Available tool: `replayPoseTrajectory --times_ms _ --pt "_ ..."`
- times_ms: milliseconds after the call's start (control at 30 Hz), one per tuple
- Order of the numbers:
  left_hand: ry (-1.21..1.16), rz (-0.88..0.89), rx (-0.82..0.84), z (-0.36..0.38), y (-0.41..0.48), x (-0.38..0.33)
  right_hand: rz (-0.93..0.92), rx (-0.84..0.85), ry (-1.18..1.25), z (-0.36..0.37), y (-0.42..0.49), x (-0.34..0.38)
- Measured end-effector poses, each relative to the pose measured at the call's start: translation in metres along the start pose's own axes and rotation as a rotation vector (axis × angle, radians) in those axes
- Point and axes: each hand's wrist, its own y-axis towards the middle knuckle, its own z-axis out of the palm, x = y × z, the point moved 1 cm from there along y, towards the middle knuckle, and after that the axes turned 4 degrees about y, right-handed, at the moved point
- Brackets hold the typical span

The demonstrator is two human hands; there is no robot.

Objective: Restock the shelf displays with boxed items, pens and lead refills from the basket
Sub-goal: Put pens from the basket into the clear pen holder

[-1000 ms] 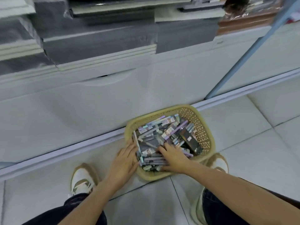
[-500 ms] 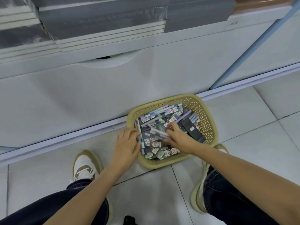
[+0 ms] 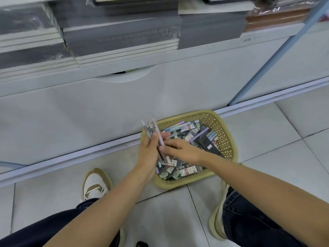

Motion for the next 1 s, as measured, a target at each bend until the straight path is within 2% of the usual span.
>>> replayPoseTrajectory --times_ms 67,133,200,367,500,567,667,733,900,1000 --pt "0.005 0.040 0.001 -0.003 -0.001 -0.012 0.001 -0.066 0.037 -0.013 -0.003 0.012" --pt "0.077 0.125 -0.033 -0.003 -0.003 -0.024 -0.040 -0.267 0.011 -0.029 -0.003 0.027" --pt "0.105 0.220 0.005 0.000 -0.008 -0.039 -0.102 -0.425 0.009 -0.042 -0.003 0.048" --pt "0.177 0.324 0.250 0.012 -0.033 -0.077 -0.258 -0.340 0.132 -0.053 -0.007 0.105" --pt "0.125 0.295 0.216 -0.001 -0.046 -0.104 -0.379 -0.522 0.340 -0.072 -0.023 0.140" --pt "0.033 0.263 0.223 -0.010 -0.053 -0.113 -0.416 -0.554 0.446 -0.080 -0.034 0.148" --pt "-0.080 0.285 0.253 -0.018 -0.063 -0.125 -0.424 -0.512 0.532 -0.078 -0.046 0.149" --pt "-0.090 0.332 0.211 -0.021 -0.068 -0.132 -0.393 -0.429 0.536 -0.074 -0.053 0.146" --pt "-0.100 0.413 0.133 -0.026 -0.075 -0.139 -0.097 -0.036 0.167 -0.059 -0.067 0.129" --pt "-0.079 0.412 0.132 -0.026 -0.078 -0.134 -0.110 0.043 0.176 -0.045 -0.065 0.119"
